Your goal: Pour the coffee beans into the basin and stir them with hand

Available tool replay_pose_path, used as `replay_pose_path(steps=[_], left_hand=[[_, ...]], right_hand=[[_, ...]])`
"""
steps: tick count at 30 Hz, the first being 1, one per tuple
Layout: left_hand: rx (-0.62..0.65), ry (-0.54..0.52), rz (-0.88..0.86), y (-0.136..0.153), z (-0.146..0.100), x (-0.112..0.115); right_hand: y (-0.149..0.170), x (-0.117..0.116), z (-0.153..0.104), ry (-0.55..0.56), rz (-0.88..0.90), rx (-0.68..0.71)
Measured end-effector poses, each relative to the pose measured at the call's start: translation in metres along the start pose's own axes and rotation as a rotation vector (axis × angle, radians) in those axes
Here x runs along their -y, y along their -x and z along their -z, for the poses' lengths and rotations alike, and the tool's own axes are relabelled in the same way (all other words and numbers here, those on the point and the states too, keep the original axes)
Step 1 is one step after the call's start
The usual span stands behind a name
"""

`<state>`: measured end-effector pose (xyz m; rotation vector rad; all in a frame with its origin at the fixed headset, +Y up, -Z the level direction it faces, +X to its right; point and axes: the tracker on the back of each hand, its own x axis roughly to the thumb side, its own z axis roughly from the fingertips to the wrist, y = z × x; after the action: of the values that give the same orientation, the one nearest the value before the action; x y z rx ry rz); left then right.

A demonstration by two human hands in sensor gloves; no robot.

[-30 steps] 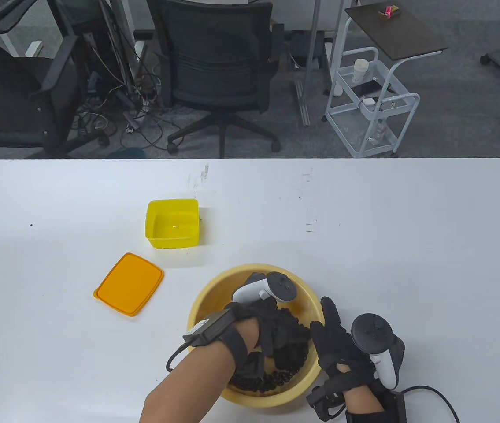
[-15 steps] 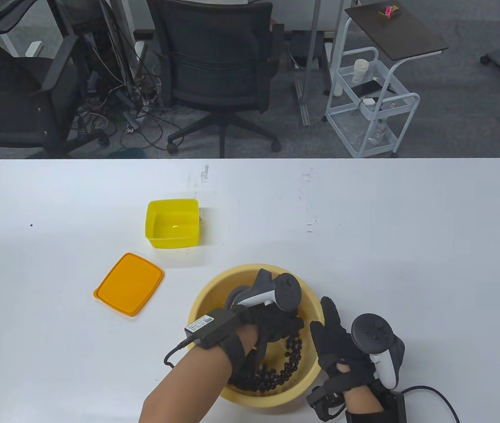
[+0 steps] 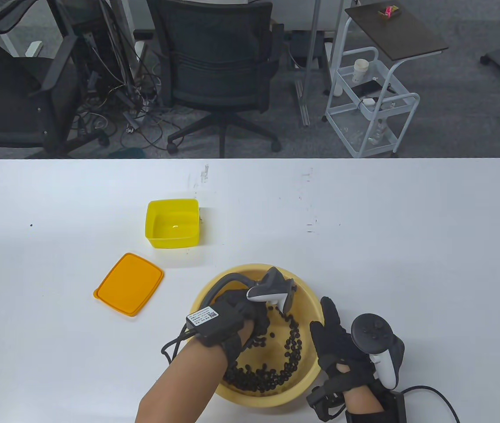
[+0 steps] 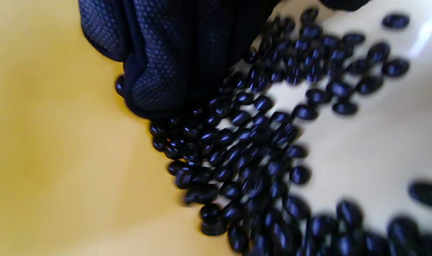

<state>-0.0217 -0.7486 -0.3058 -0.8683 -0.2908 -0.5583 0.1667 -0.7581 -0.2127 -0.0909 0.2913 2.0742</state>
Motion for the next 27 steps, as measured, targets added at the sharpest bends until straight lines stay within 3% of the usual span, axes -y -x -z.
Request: replay_pose_path(steps=[4,7,12,16,20,27], left_hand=[[0.059,0.161,-0.043,-0.003,0.007,0.011],[0.196,0.259,-0.147,-0.009,0.013,0.019],[0.483,0.313,-0.432,-0.022,0.015,0.019],[0.694,0.272,-0.675,-0.031,0.014,0.012],[0.770,0.159,-0.820,-0.029,0.017,0.004],[0.635,-0.068,-0.820,-0.012,0.012,-0.003]], right_hand=[[0.000,0.000,0.000,0.000,0.000,0.000],[0.000,0.000,0.000,0.001,-0.001,0.000],[0.000,0.000,0.000,0.001,0.001,-0.001],[0.000,0.000,0.000,-0.001,0.002,-0.002],[0.000,0.000,0.000,-0.001,0.003,-0.002],[0.000,0.000,0.000,-0.001,0.003,-0.002]])
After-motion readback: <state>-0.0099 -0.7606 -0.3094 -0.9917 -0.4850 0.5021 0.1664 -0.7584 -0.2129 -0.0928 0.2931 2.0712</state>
